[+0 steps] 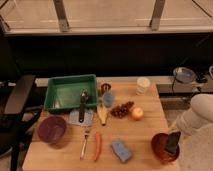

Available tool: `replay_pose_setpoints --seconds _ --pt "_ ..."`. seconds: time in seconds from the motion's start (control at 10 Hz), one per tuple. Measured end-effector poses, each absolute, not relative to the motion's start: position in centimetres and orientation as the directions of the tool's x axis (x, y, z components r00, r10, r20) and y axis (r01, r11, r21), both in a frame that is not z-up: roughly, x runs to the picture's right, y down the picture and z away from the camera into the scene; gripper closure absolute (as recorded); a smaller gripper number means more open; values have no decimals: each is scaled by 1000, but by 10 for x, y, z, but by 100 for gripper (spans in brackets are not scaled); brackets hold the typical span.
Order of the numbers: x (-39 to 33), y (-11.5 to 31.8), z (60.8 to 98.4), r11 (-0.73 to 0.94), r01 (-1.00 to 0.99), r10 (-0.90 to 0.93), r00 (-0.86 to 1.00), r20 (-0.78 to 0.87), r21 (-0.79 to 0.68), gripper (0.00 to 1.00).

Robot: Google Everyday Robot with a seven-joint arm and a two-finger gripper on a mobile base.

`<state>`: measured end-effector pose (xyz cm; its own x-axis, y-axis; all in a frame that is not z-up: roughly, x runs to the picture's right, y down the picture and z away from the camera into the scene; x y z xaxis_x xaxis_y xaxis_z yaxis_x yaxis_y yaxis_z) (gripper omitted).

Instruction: Wipe red bowl with eraser

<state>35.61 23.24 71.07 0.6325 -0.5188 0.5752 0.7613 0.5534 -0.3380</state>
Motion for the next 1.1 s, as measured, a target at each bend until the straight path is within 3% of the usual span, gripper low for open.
replay_pose_setpoints --seconds 0.6,1.1 --pt "304 217 711 580 785 -564 580 587 -219 100" --pt "309 259 683 616 744 -497 622 606 -258 100"
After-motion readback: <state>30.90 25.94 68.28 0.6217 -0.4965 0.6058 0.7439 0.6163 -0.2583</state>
